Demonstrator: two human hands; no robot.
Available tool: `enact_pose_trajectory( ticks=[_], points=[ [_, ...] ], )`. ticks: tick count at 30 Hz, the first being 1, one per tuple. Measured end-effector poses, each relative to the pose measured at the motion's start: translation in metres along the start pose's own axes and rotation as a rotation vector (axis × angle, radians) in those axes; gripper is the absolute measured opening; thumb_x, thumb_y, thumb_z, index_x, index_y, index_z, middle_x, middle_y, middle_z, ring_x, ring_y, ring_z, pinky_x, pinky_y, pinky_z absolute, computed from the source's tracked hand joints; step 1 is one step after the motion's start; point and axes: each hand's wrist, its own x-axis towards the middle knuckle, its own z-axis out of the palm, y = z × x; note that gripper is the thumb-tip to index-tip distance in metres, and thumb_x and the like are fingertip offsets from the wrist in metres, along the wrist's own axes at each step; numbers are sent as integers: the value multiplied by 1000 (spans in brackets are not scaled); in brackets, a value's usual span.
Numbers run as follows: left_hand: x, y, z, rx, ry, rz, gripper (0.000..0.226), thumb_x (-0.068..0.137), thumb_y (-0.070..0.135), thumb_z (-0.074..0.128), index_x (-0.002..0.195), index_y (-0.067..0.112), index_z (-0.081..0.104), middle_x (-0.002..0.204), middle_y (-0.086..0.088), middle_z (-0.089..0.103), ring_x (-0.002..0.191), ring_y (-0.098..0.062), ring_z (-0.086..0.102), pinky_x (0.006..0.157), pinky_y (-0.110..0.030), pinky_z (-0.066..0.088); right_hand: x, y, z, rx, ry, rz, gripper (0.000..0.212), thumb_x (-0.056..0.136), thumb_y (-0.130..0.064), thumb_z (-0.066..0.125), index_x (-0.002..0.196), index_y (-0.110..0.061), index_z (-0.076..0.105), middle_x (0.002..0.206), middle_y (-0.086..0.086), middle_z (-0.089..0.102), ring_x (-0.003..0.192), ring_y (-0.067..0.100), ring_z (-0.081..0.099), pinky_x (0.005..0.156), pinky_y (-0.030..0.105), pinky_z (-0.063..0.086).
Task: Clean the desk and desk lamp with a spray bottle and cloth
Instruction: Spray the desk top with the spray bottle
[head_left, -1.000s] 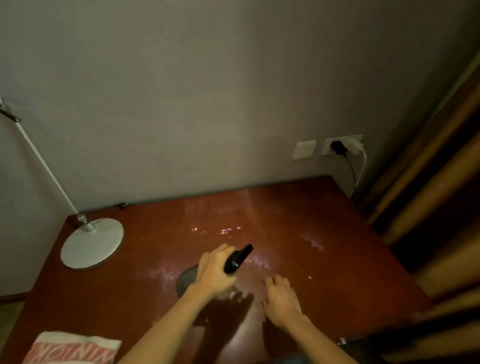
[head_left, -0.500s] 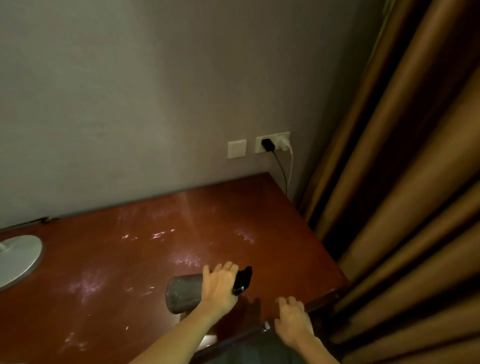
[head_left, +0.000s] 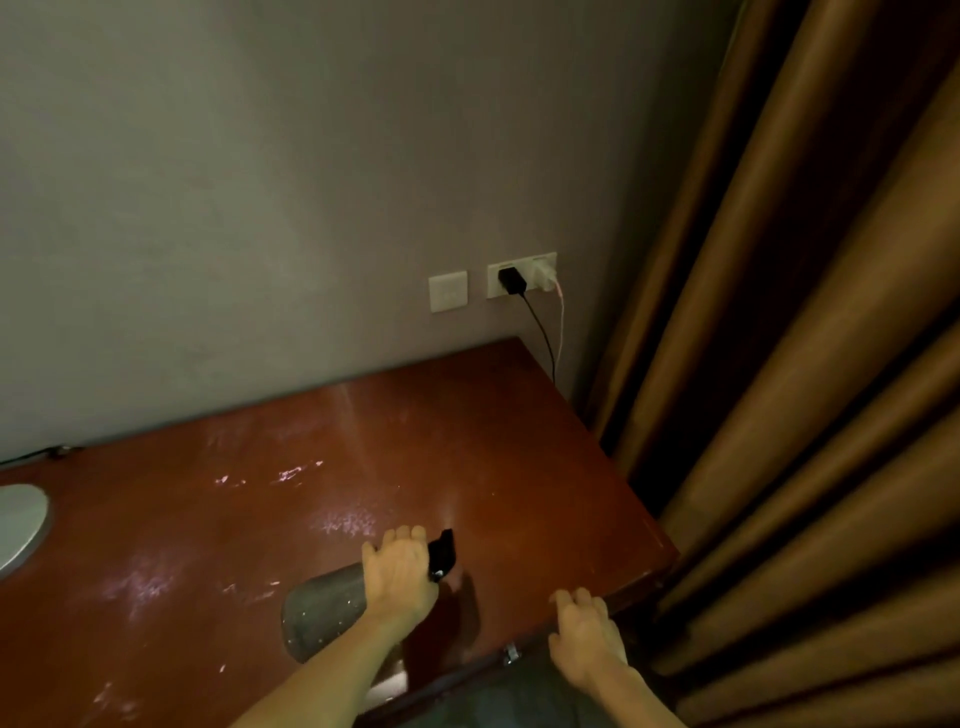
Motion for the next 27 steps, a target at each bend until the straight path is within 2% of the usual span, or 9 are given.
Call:
enact_pose_trajectory(
  ticks=[2,5,7,11,15,19,24,27],
  points=[
    [6,-11,-3,-47,4,-76,45,78,35,67,116,22,49,115,5,57,112,-16,52,94,-32,38,3,-2,1,-4,-5,-5,47,93,-22,52,138,-22,37,139,4,40,128,23,38,105,35,39],
    [10,-34,-7,-116,16,-200,38,77,26,65,112,22,51,107,6,61,105,-14,55,91,-31,38,7,-9,2,-15,-7,-25,48,93,-23,53,138,-22,38,139,4,41,127,22,39,104,35,40],
    [9,-50,-9,-131,27,-248,40,77,24,65,114,22,51,108,6,61,107,-13,55,93,-32,38,10,-16,4,-24,-10,-45,48,93,-22,54,138,-21,38,139,3,42,127,21,40,104,34,41],
    [-4,-79,-10,-124,37,-238,49,78,26,67,123,26,47,121,8,57,116,-14,51,97,-33,37,17,-35,7,-50,-15,-97,51,92,-20,55,140,-20,37,140,4,42,128,21,40,106,34,40],
    [-29,-100,-6,-97,16,-189,37,80,28,64,114,27,50,119,8,57,113,-14,53,93,-30,37,23,-64,11,-90,-19,-174,48,93,-19,51,139,-19,38,140,5,42,128,22,40,105,35,40],
    [-63,-111,7,-80,13,-176,37,81,22,59,117,26,48,121,7,54,115,-15,51,95,-29,34,25,-95,21,-146,-33,-266,47,93,-15,48,139,-19,38,140,6,41,126,24,40,104,35,40],
    [-102,-122,30,-97,-93,-259,39,82,20,58,119,24,45,122,5,54,113,-16,52,94,-30,33,20,-121,36,-203,-70,-363,47,92,-15,46,139,-19,38,139,6,40,125,24,39,103,34,39],
    [-116,-135,41,-99,-134,-323,47,81,22,61,125,24,43,126,4,50,117,-14,50,100,-31,34,16,-128,43,-227,-75,-397,47,92,-15,48,138,-19,39,138,6,41,124,23,41,102,33,41]
  ],
)
